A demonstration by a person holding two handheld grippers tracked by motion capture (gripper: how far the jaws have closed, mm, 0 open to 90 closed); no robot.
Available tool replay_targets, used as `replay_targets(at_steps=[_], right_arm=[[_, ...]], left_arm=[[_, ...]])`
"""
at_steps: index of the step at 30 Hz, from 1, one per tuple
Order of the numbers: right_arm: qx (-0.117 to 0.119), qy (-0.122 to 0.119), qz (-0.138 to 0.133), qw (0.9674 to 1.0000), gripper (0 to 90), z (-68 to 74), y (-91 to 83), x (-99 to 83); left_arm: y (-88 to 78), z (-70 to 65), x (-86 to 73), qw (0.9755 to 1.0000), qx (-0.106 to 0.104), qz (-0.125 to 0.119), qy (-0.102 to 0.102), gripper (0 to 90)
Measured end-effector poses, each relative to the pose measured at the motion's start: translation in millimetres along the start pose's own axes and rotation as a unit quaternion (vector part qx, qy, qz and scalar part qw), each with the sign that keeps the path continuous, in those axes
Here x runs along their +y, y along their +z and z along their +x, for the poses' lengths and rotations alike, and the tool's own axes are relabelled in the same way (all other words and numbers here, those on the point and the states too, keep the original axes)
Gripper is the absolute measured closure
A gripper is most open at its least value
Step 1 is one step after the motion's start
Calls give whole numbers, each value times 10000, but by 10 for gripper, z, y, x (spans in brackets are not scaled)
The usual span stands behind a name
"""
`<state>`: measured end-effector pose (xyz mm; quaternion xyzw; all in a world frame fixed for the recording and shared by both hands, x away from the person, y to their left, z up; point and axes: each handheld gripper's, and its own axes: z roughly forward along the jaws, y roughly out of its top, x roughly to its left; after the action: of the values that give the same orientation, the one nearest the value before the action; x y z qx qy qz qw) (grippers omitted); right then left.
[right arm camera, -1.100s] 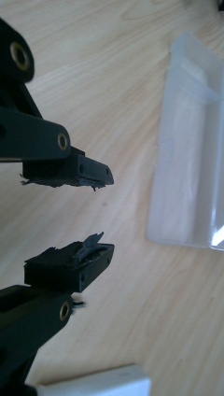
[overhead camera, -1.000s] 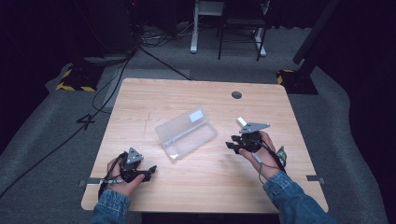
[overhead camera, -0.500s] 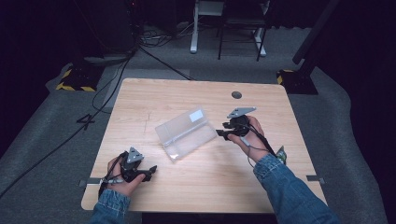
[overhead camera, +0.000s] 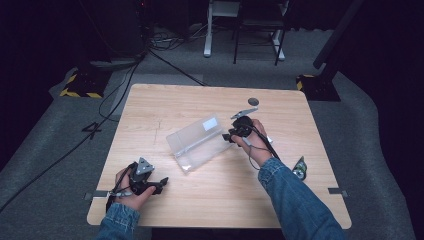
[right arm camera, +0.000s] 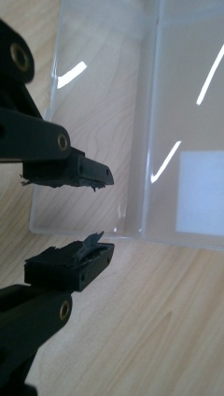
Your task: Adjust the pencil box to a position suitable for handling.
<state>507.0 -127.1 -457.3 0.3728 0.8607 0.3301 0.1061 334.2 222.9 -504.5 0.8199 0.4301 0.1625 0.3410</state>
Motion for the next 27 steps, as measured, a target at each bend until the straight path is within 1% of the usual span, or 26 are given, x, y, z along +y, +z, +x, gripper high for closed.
replay_targets(at_steps=[1, 3, 4, 7, 11, 13, 16, 21, 22, 24, 27], right_arm=[[-75, 11, 85, 9999, 638, 3, 41, -6], [-168, 30, 150, 9997, 660, -1, 113, -18], [-186, 87, 119, 9997, 674, -5, 140, -16], [-177, 122, 52, 9998, 696, -10, 154, -9], [-208, 77, 234, 9995, 758, -25, 188, -24], [-216, 109, 315, 9992, 773, -38, 200, -38], [-193, 140, 312, 9992, 778, -45, 200, -48], [-225, 77, 419, 9988, 803, -31, 212, -70], [-229, 21, 443, 9988, 814, -34, 216, -79], [-234, 24, 428, 9988, 842, -32, 208, -93], [-228, 33, 425, 9988, 845, -37, 183, -124]], left_arm=[[0, 0, 0, 10000, 1, 1, -1, 219], [0, -1, 0, 10000, 8, -3, -1, 220], [0, -1, -1, 10000, 8, -3, -1, 220], [0, -1, 0, 10000, 8, -2, 0, 220], [0, -1, 0, 10000, 4, 5, -1, 219], [0, 3, 3, 10000, 6, 16, 33, 218], [1, 2, 3, 10000, 10, 18, 31, 218], [2, 2, 4, 10000, 5, 19, 31, 217], [2, 2, 4, 10000, 4, 19, 31, 217], [2, 2, 4, 10000, 5, 19, 31, 217], [3, 4, 5, 10000, 9, 13, 41, 217]])
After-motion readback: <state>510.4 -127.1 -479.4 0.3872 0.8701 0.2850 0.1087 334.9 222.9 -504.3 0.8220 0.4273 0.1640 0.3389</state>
